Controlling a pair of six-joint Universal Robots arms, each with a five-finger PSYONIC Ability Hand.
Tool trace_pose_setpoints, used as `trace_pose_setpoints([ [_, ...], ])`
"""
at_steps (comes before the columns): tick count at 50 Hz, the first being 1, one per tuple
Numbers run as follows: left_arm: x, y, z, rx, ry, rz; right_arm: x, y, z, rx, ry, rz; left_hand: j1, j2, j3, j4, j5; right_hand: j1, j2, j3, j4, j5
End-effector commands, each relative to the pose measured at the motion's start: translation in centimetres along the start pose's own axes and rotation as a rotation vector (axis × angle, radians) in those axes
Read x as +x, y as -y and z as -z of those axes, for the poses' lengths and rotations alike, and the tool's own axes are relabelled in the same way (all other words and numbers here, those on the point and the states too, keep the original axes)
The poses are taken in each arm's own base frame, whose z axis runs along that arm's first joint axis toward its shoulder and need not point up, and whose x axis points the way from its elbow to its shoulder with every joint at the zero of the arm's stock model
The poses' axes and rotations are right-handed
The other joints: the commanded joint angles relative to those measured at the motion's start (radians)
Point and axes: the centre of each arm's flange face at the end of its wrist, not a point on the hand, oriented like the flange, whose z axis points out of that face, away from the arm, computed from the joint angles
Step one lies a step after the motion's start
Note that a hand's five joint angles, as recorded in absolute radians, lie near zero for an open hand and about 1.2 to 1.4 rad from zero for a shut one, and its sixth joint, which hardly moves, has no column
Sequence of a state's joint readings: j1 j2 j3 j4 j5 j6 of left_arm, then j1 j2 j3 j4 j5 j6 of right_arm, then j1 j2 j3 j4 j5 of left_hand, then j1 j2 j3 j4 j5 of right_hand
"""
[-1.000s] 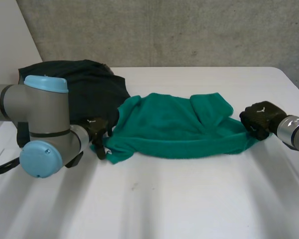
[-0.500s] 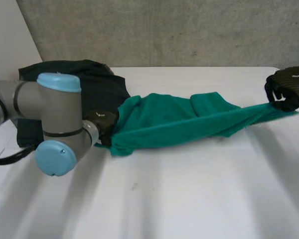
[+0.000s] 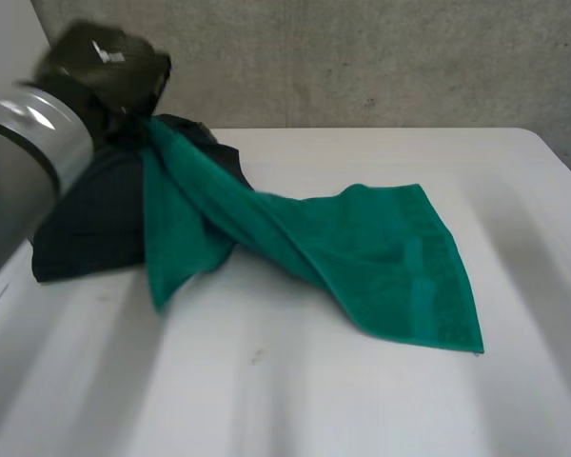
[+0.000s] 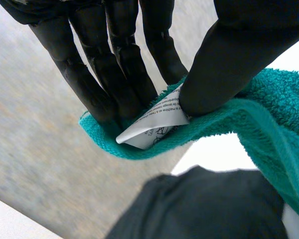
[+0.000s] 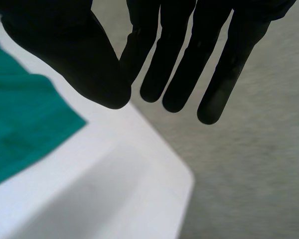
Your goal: Fold the laundry.
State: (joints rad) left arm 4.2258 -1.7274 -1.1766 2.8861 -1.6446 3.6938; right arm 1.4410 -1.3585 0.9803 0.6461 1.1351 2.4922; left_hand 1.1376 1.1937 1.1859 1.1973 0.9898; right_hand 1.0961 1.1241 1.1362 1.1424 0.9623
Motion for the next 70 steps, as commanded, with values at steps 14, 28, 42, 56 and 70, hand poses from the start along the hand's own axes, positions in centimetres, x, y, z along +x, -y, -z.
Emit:
trace_pose_setpoints([
  [14,2.3,-1.6,-4.6,0.055,0.032,0.001,-15.0,-10.3,-1.7,-0.201,0.407,-0.32,0.259,0.203,0.21,0.199,0.232,-0.625,-0.653,-0.665,-0.671,-0.666],
  [28,2.0,-2.2,-5.0,0.043,0.043,0.007,-20.7,-14.1,-0.8,-0.02,0.392,-0.063,0.259,0.203,0.21,0.199,0.232,-0.552,-0.58,-0.592,-0.598,-0.592],
  [42,1.3,-2.6,-5.5,0.04,0.066,0.012,-21.7,-15.9,-2.0,-0.008,0.393,0.009,0.259,0.203,0.21,0.199,0.232,-0.467,-0.495,-0.507,-0.513,-0.507],
  [56,0.9,-3.8,-5.5,-0.001,0.075,0.031,-21.2,-16.4,-4.8,0.057,0.284,0.091,0.259,0.203,0.21,0.199,0.232,-0.276,-0.304,-0.316,-0.322,-0.316],
  [70,1.5,-6.0,-4.7,-0.083,0.042,0.019,-16.2,-12.1,-6.9,0.099,0.131,0.014,0.259,0.203,0.21,0.199,0.232,0.3,0.272,0.26,0.254,0.259],
])
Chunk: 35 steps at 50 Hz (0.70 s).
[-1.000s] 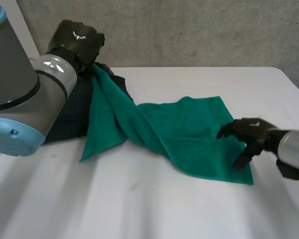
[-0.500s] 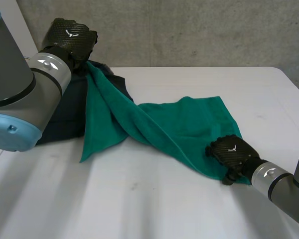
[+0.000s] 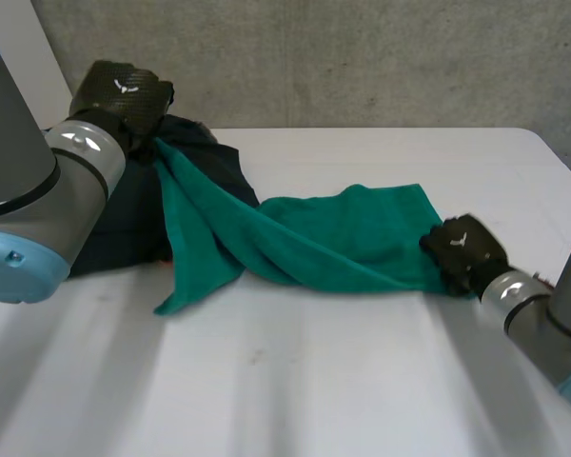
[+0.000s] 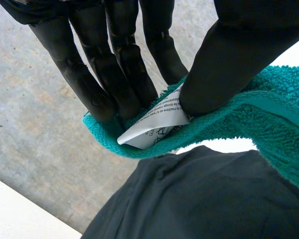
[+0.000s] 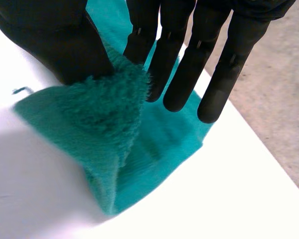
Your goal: Fold the laundry.
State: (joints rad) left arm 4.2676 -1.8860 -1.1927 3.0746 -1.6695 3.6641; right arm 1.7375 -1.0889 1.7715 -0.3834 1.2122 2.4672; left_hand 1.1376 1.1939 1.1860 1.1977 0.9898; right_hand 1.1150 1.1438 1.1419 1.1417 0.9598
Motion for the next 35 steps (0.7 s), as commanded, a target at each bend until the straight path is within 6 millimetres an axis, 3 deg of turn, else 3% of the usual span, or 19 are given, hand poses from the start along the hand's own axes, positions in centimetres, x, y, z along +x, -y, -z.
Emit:
trace_pose_setpoints([
  [1,0.5,-1.8,0.6,-0.072,-0.027,-0.018,4.6,3.3,0.2,0.02,-0.084,-0.083,0.259,0.202,0.21,0.199,0.232,0.281,0.252,0.254,0.255,0.262],
  [5,0.2,-2.5,1.7,-0.13,-0.051,-0.031,10.3,7.4,2.8,-0.002,-0.142,-0.149,0.259,0.202,0.21,0.199,0.232,0.281,0.252,0.254,0.255,0.262],
  [7,-0.2,-1.5,3.0,-0.12,-0.062,-0.025,13.4,9.9,4.7,-0.008,-0.165,-0.19,0.259,0.202,0.21,0.199,0.232,0.281,0.252,0.254,0.255,0.262],
  [11,-0.5,0.1,5.0,-0.076,-0.099,-0.017,17.0,13.1,7.7,-0.005,-0.188,-0.218,0.259,0.202,0.21,0.199,0.232,0.281,0.252,0.254,0.255,0.262],
  [14,-0.4,0.5,5.7,-0.064,-0.129,-0.02,18.2,13.6,8.4,-0.03,-0.179,-0.229,0.259,0.202,0.21,0.199,0.232,0.281,0.252,0.254,0.255,0.262],
  [16,0.3,-0.6,5.7,-0.103,-0.17,-0.027,18.5,12.8,8.0,-0.096,-0.139,-0.235,0.259,0.202,0.21,0.199,0.232,0.281,0.252,0.254,0.255,0.262],
  [21,2.8,-4.9,3.6,-0.253,-0.253,-0.089,15.3,9.9,6.5,-0.339,0.106,-0.112,0.259,0.202,0.21,0.199,0.232,0.281,0.252,0.254,0.255,0.262],
  [24,3.8,-6.5,2.0,-0.284,-0.27,-0.122,14.0,8.4,5.8,-0.431,0.208,-0.04,0.259,0.202,0.21,0.199,0.232,0.281,0.252,0.254,0.255,0.262],
  [27,4.8,-7.5,-0.9,-0.271,-0.257,-0.177,12.7,7.7,3.7,-0.452,0.226,0.031,0.259,0.202,0.21,0.199,0.232,0.281,0.252,0.254,0.255,0.262],
  [31,4.7,-5.0,-5.0,-0.104,-0.147,-0.243,14.0,8.5,0.5,-0.345,0.065,0.09,0.259,0.202,0.21,0.199,0.232,0.281,0.252,0.254,0.255,0.262],
  [32,3.9,-2.3,-6.7,0.027,-0.059,-0.252,15.4,9.9,-0.4,-0.255,-0.042,0.111,0.259,0.202,0.21,0.199,0.232,0.281,0.252,0.254,0.255,0.262],
  [35,1.9,2.4,-8.4,0.251,0.101,-0.247,18.3,13.0,-1.3,-0.071,-0.238,0.109,0.259,0.202,0.21,0.199,0.232,0.281,0.252,0.254,0.255,0.262],
])
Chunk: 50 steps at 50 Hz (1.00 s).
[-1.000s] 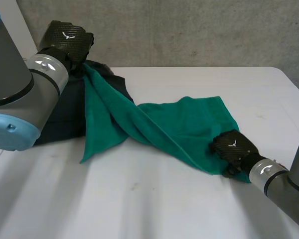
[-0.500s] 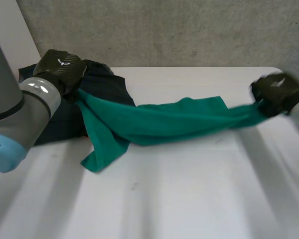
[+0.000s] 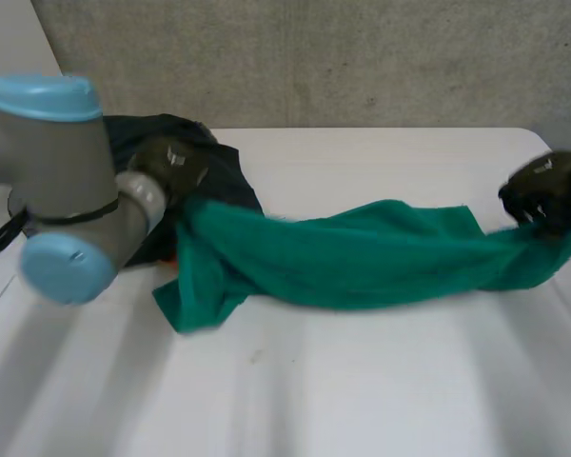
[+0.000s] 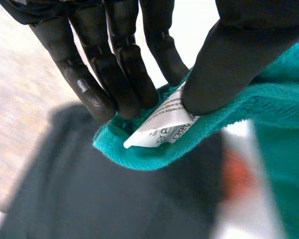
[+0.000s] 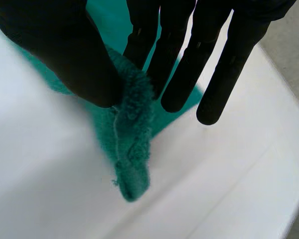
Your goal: Fold the laundry.
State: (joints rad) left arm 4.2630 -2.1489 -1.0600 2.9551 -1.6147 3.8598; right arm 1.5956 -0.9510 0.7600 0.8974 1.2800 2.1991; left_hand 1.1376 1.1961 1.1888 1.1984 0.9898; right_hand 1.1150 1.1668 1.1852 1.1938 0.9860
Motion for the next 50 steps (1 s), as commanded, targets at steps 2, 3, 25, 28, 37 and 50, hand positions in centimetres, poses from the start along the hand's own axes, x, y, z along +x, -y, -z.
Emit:
trace_pose_setpoints([
  [2,-8.3,12.1,-2.4,0.589,0.515,-0.035,8.1,7.4,1.0,0.476,-0.54,-0.079,0.259,0.2,0.207,0.198,0.232,0.281,0.229,0.211,0.202,0.236],
  [3,-9.1,13.1,-2.1,0.654,0.562,-0.032,8.8,8.1,1.5,0.54,-0.579,-0.105,0.259,0.2,0.207,0.198,0.232,0.281,0.229,0.211,0.202,0.236],
  [25,-1.1,4.0,-3.6,0.541,0.38,0.03,6.5,3.7,-1.2,0.716,-0.526,-0.26,0.259,0.2,0.207,0.198,0.232,0.281,0.229,0.211,0.202,0.236],
  [28,4.2,0.4,-2.9,0.438,0.235,0.038,4.0,-0.5,-4.4,0.54,-0.408,-0.28,0.259,0.2,0.207,0.198,0.232,0.281,0.229,0.211,0.202,0.236],
  [37,11.1,-5.9,-0.1,0.253,0.034,-0.01,-0.6,-8.3,-7.6,0.151,-0.184,-0.215,0.259,0.2,0.207,0.198,0.232,0.281,0.229,0.211,0.202,0.236],
  [50,12.8,-6.3,8.0,0.134,-0.15,-0.074,-0.8,-8.9,-3.6,0.032,-0.115,-0.236,0.031,-0.027,-0.02,-0.03,0.004,0.281,0.229,0.211,0.202,0.236],
])
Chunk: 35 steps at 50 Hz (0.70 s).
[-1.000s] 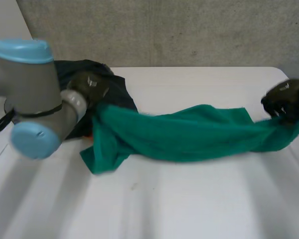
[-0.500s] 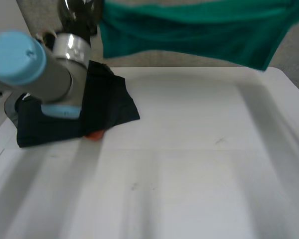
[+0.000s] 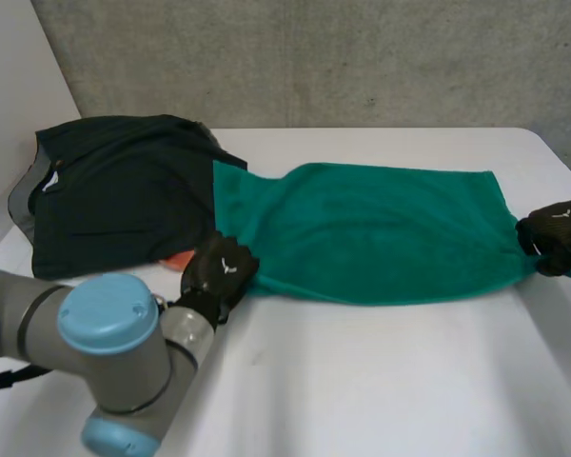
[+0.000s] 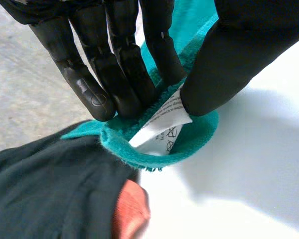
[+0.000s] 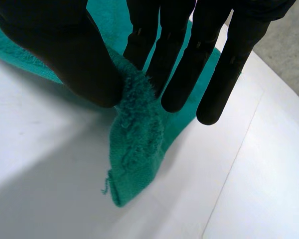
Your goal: Fold the laundry.
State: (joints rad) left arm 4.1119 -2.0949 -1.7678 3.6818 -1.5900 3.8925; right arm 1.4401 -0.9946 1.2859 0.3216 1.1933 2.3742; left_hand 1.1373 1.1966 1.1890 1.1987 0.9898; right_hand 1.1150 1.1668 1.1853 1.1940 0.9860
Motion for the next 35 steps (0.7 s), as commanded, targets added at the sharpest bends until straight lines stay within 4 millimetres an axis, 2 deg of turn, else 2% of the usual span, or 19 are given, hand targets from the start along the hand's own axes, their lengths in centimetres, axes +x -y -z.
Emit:
trace_pose_setpoints([
  [1,0.4,0.6,2.9,-0.034,-0.076,-0.004,0.1,0.2,2.0,-0.018,-0.001,0.004,-0.092,-0.151,-0.143,-0.153,-0.119,0.281,0.229,0.211,0.202,0.236],
  [2,0.2,0.6,2.9,-0.036,-0.076,-0.007,0.0,0.1,2.1,-0.02,0.002,0.004,-0.23,-0.289,-0.281,-0.291,-0.257,0.281,0.229,0.211,0.202,0.236],
  [3,-0.1,0.7,2.8,-0.038,-0.067,-0.008,-0.2,0.0,2.2,-0.02,0.003,0.011,-0.496,-0.555,-0.547,-0.557,-0.523,0.281,0.229,0.211,0.202,0.236],
  [6,-1.5,0.7,2.1,-0.036,-0.022,-0.004,-0.5,-0.1,2.1,-0.018,0.007,0.017,-0.829,-0.888,-0.881,-0.89,-0.856,0.281,0.229,0.211,0.202,0.236],
  [7,-2.9,0.6,1.3,-0.042,0.026,0.007,-0.7,-0.3,1.9,-0.019,0.009,0.018,-0.963,-1.022,-1.014,-1.024,-0.99,0.281,0.229,0.211,0.202,0.236],
  [9,-4.6,0.7,0.6,-0.043,0.077,0.018,-1.1,-0.4,1.7,-0.02,0.013,0.025,-0.963,-1.022,-1.014,-1.024,-0.99,0.281,0.229,0.211,0.202,0.236],
  [10,-6.5,0.6,-0.3,-0.041,0.131,0.033,-1.3,-0.5,1.6,-0.02,0.016,0.028,-0.963,-1.022,-1.014,-1.024,-0.99,0.281,0.229,0.211,0.202,0.236],
  [13,-9.2,0.3,-1.6,-0.041,0.198,0.065,-1.6,-0.8,1.5,-0.024,0.022,0.027,-0.963,-1.022,-1.014,-1.024,-0.99,0.281,0.229,0.211,0.202,0.236],
  [14,-10.9,0.0,-2.5,-0.039,0.227,0.092,-1.7,-0.9,1.5,-0.023,0.023,0.027,-0.963,-1.022,-1.014,-1.024,-0.99,0.281,0.229,0.211,0.202,0.236],
  [16,-12.3,-0.7,-3.5,-0.046,0.239,0.116,-1.8,-0.9,1.5,-0.02,0.026,0.028,-0.963,-1.022,-1.014,-1.024,-0.99,0.281,0.229,0.211,0.202,0.236],
  [17,-13.2,-1.5,-4.7,-0.052,0.236,0.138,-1.9,-0.9,1.4,-0.018,0.026,0.029,-0.963,-1.022,-1.014,-1.024,-0.99,0.281,0.229,0.211,0.202,0.236],
  [25,-15.3,-4.6,-10.3,-0.053,0.12,0.231,-3.0,-0.8,1.1,-0.012,0.038,0.05,-0.871,-0.93,-0.923,-0.932,-0.898,0.281,0.229,0.211,0.202,0.236],
  [32,-15.2,-7.6,-13.9,-0.058,0.107,0.227,-3.5,-1.1,1.0,-0.027,0.034,0.052,-0.895,-0.954,-0.946,-0.956,-0.922,0.281,0.229,0.211,0.202,0.236],
  [35,-15.0,-9.1,-15.2,-0.06,0.11,0.159,-3.6,-1.3,1.0,-0.029,0.028,0.055,-0.912,-0.971,-0.964,-0.973,-0.939,0.281,0.229,0.211,0.202,0.236],
])
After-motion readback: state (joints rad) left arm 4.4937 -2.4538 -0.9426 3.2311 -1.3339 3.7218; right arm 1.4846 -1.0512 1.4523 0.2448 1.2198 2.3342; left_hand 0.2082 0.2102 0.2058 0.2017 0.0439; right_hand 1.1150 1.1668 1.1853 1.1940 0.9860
